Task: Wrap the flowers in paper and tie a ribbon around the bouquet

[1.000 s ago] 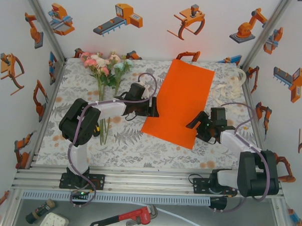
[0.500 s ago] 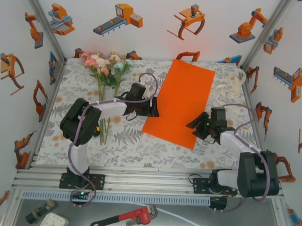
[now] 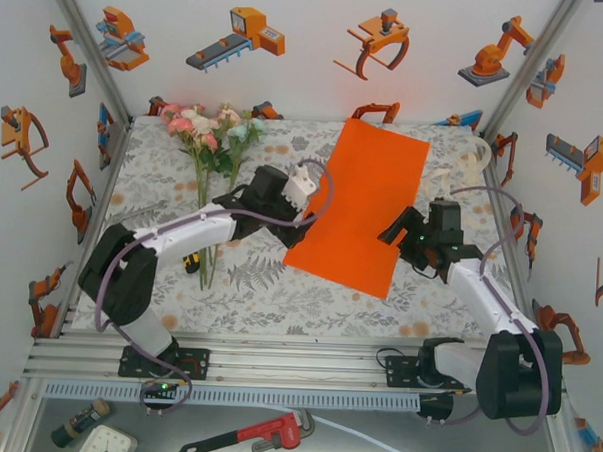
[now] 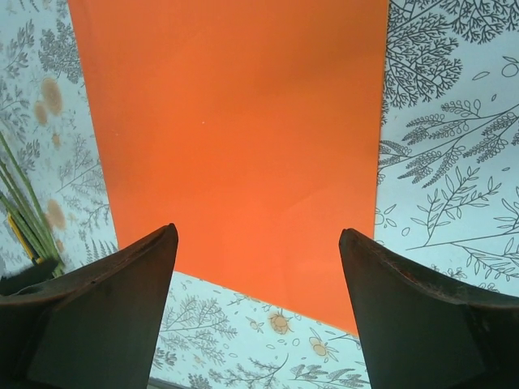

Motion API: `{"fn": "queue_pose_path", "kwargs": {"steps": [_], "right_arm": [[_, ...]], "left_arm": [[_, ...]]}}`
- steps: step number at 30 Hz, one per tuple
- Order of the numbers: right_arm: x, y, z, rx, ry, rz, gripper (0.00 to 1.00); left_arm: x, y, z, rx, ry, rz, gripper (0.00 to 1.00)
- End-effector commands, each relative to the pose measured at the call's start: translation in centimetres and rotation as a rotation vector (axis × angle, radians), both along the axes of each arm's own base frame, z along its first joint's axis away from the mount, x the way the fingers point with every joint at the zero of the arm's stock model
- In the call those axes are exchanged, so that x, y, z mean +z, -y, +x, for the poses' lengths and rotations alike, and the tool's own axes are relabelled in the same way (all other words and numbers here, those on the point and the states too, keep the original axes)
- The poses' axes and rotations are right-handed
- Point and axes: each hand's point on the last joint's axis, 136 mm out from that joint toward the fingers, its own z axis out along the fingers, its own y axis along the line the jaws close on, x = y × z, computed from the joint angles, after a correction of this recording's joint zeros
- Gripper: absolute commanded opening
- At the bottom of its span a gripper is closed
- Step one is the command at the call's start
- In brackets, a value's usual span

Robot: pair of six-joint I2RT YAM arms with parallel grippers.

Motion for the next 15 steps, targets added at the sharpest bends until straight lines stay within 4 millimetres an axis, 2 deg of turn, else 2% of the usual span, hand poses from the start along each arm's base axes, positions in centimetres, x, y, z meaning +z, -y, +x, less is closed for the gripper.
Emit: {"fn": "queue_pose_path", "kwargs": {"steps": [1,3,5,12,15], "right_arm": [[0.0,-0.5,-0.6,0.028,-0.007,0.013,0.75],[0.2,-0.7,-0.7,0.029,0.004,0.026,0.75],[0.3,-0.6,-1.0,0.030,0.008,0.021,0.75],[0.1,-0.1,-1.9,0.016,0.016,0.000,0.76],[0.1,0.1,-2.0,0.011,0.012,-0.010,0.76]], "left_arm": [[-4.3,-1.0,-5.6,-0.421,0.067,0.323,0.90],[-5.1,-0.4,-6.7,-0.486,0.027,0.356,0.91],[-6.0,0.3,-6.9,-0.516,0.018,0.368,0.91],[-8.2,2.8,-5.2,-0.541,0.069,0.332,0.85],[-8.8,3.3,-5.3,-0.557,0.052,0.315,0.79]]}}
